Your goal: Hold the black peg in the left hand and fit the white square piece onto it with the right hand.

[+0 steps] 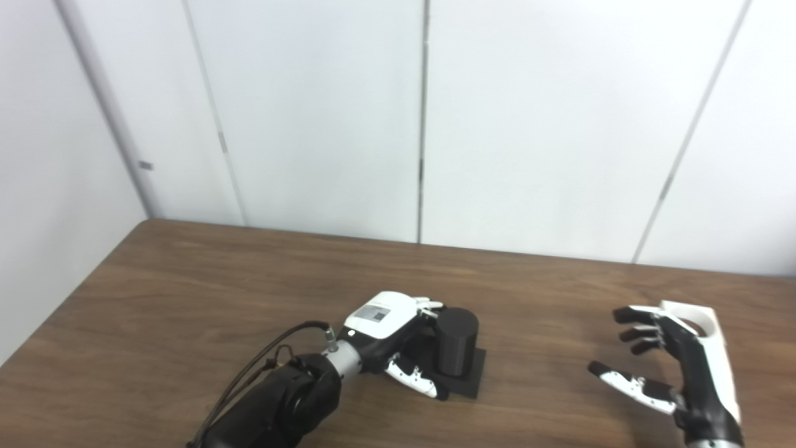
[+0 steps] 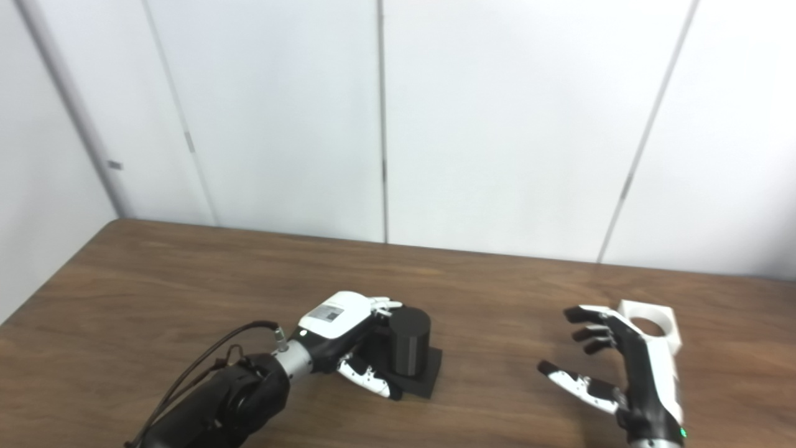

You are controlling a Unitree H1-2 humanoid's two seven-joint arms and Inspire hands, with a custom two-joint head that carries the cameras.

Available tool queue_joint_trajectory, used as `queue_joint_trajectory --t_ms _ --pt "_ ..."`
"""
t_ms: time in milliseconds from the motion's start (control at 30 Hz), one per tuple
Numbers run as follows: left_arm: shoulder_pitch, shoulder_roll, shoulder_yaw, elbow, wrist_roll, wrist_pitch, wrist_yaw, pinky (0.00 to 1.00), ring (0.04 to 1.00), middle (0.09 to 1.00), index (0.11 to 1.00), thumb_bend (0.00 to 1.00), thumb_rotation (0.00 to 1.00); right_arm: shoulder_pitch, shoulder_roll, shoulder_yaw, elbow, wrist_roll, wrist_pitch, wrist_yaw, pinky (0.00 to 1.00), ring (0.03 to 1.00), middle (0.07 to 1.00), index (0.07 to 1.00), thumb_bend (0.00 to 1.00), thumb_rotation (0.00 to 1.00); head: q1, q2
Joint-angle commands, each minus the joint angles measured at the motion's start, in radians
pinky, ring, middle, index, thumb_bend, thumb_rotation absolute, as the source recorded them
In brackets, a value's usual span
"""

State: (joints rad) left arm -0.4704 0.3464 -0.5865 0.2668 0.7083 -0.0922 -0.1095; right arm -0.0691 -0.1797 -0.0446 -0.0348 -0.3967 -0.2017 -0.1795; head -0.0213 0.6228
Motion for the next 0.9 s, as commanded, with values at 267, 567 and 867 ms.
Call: queue_joint_trajectory --t_ms 267,567,867 --pt "0.059 -0.010 -0.111 0.118 0.077 -0.015 -0.071 0.87 0.916 0.907 0.492 0.52 0.08 -0.046 -0.124 -0.037 -0.194 0.003 0.122 0.129 0.48 0.586 0.674 0.657 0.65 0.00 -0.172 -0.009" --pt "0.069 0.036 -0.102 0.138 0.072 -0.066 -0.044 0.85 0.908 0.903 0.492 0.52 0.07 -0.153 -0.383 -0.006 -0.328 -0.130 0.331 0.401 0.56 0.696 0.761 0.753 0.75 0.12 -0.379 -0.073" --pt "0.079 0.067 -0.093 0.148 0.062 -0.121 -0.013 0.82 0.883 0.886 0.492 0.52 0.07 -0.292 -0.524 0.080 -0.294 -0.294 0.469 0.605 0.67 0.823 0.864 0.813 0.86 0.14 -0.503 -0.128"
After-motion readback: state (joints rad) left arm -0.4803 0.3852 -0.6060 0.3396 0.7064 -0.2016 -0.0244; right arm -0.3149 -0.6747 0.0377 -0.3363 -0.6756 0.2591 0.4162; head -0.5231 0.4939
